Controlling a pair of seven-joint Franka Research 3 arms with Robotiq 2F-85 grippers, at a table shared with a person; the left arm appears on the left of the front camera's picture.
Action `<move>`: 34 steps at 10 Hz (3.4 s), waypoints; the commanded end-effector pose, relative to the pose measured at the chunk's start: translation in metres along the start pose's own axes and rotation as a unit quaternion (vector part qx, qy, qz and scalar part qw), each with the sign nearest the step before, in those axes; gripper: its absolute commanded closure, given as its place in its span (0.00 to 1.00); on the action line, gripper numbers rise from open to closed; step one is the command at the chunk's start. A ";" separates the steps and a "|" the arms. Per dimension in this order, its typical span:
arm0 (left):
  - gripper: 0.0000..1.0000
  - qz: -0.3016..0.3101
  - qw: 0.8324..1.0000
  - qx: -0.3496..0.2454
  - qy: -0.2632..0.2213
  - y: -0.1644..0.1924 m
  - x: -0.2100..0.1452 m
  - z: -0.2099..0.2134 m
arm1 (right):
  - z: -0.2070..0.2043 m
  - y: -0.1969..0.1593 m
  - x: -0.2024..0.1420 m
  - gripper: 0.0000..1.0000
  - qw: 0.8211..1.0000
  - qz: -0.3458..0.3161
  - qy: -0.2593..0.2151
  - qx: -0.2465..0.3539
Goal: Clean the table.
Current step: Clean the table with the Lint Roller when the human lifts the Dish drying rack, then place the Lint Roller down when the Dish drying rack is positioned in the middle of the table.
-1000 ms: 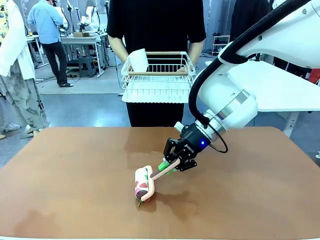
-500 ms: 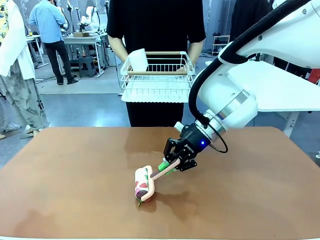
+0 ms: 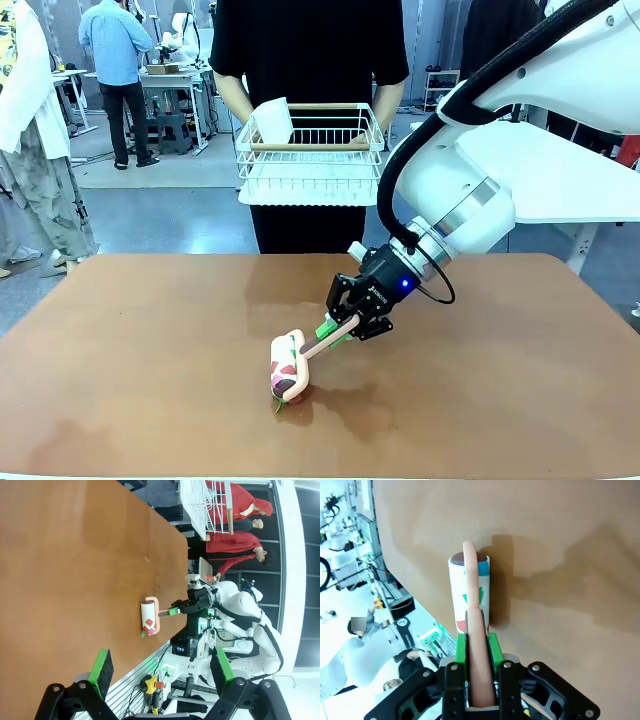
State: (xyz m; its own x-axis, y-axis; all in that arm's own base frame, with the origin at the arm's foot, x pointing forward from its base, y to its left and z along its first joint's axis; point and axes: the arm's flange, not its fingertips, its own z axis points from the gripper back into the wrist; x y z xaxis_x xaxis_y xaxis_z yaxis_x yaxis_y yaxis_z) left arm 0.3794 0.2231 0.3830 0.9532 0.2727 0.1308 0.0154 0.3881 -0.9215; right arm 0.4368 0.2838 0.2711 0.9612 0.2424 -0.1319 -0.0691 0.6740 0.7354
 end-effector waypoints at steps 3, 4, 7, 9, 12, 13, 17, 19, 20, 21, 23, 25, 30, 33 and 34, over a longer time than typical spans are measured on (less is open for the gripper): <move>0.00 -0.003 1.000 0.003 -0.005 -0.001 0.000 0.003 | 0.096 0.094 -0.062 0.78 0.984 0.072 -0.098 -0.130; 0.00 -0.003 1.000 0.003 -0.005 -0.001 0.000 0.003 | 0.119 0.098 -0.071 0.78 0.983 0.054 -0.087 -0.152; 0.00 -0.003 1.000 0.003 -0.005 -0.001 0.000 0.003 | 0.218 0.087 -0.098 0.78 0.962 0.005 -0.159 -0.220; 0.00 -0.003 1.000 0.003 -0.005 -0.001 0.000 0.003 | 0.282 0.077 -0.127 0.78 0.943 -0.014 -0.199 -0.267; 0.00 -0.003 1.000 0.003 -0.005 -0.001 0.000 0.003 | 0.325 0.063 -0.153 0.78 0.943 -0.036 -0.213 -0.254; 0.00 -0.003 1.000 0.003 -0.005 -0.001 0.000 0.003 | 0.321 0.060 -0.142 0.78 0.940 -0.019 -0.217 -0.263; 0.00 -0.003 1.000 0.003 -0.005 -0.001 0.000 0.003 | 0.321 0.060 -0.142 0.78 0.940 -0.019 -0.217 -0.263; 0.00 -0.003 1.000 0.003 -0.005 -0.001 0.000 0.003 | 0.321 0.060 -0.142 0.78 0.940 -0.019 -0.217 -0.263; 0.00 -0.003 1.000 0.003 -0.005 -0.001 0.000 0.003 | 0.321 0.060 -0.142 0.78 0.940 -0.019 -0.217 -0.263; 0.00 -0.003 1.000 0.003 -0.005 -0.001 0.000 0.003 | 0.321 0.060 -0.142 0.78 0.940 -0.019 -0.217 -0.263; 0.00 -0.003 1.000 0.003 -0.005 -0.001 0.000 0.003 | 0.321 0.060 -0.142 0.78 0.940 -0.019 -0.217 -0.263; 0.00 -0.003 1.000 0.003 -0.005 -0.001 0.000 0.003 | 0.321 0.060 -0.142 0.78 0.940 -0.019 -0.217 -0.263; 0.00 -0.003 1.000 0.003 -0.005 -0.001 0.000 0.003 | 0.321 0.060 -0.142 0.78 0.940 -0.019 -0.217 -0.263; 0.00 -0.003 1.000 0.003 -0.005 -0.001 0.000 0.003 | 0.321 0.060 -0.142 0.78 0.940 -0.019 -0.217 -0.263; 0.00 -0.003 1.000 0.003 -0.005 -0.001 0.000 0.003 | 0.321 0.060 -0.142 0.78 0.940 -0.019 -0.217 -0.263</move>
State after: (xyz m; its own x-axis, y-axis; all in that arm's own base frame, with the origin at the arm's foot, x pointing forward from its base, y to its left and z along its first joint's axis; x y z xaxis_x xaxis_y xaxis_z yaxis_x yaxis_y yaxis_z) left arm 0.3792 0.2235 0.3831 0.9529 0.2735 0.1310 0.0153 0.3882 -0.9215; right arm 0.3811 0.0632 0.5443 0.9793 -0.0176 0.2016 -0.0434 0.9547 0.2944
